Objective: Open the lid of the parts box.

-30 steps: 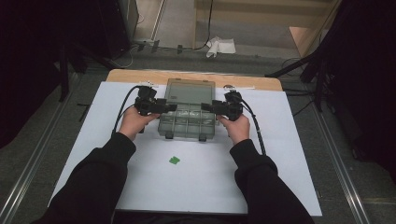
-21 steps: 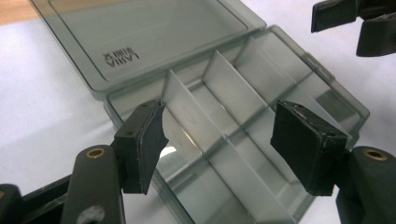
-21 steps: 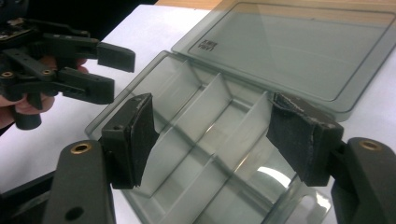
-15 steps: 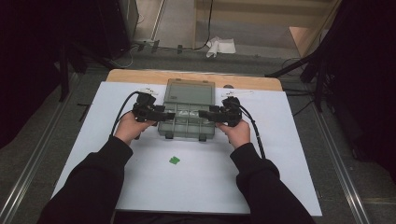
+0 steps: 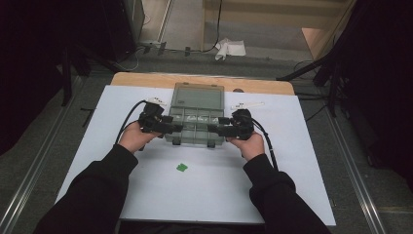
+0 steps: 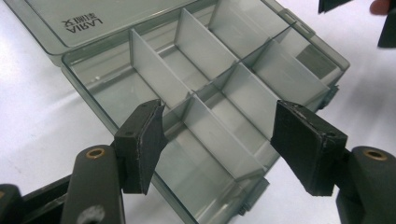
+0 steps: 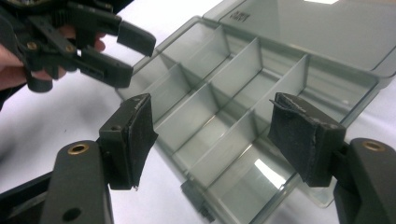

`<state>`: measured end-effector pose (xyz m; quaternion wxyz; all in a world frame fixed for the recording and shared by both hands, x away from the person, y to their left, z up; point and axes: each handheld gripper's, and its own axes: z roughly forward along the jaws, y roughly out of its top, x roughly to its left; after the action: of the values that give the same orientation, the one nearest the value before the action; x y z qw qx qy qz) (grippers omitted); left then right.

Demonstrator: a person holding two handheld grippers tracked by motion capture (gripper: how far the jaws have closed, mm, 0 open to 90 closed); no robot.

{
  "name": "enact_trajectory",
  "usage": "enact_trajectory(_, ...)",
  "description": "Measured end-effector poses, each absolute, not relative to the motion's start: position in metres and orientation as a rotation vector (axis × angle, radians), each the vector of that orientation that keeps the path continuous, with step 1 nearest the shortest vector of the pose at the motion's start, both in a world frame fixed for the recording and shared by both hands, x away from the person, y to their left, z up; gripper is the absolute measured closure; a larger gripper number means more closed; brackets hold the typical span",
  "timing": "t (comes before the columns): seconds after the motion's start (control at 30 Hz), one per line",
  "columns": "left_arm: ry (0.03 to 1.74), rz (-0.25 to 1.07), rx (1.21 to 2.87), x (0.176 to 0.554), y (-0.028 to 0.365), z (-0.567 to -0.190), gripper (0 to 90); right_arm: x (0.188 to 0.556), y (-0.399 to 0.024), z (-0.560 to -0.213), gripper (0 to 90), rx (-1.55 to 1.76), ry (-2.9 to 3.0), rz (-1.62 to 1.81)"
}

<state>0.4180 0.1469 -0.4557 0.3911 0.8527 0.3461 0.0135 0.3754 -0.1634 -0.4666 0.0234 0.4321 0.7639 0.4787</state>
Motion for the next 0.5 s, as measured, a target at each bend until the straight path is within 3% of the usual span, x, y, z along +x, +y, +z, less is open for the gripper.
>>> enact_trajectory(0.5,0.857,0.038,2.184,0.405,0.156,-0.455,33.2,0.354,-0.162,-0.469,28.2,1.263,2.454,1.474)
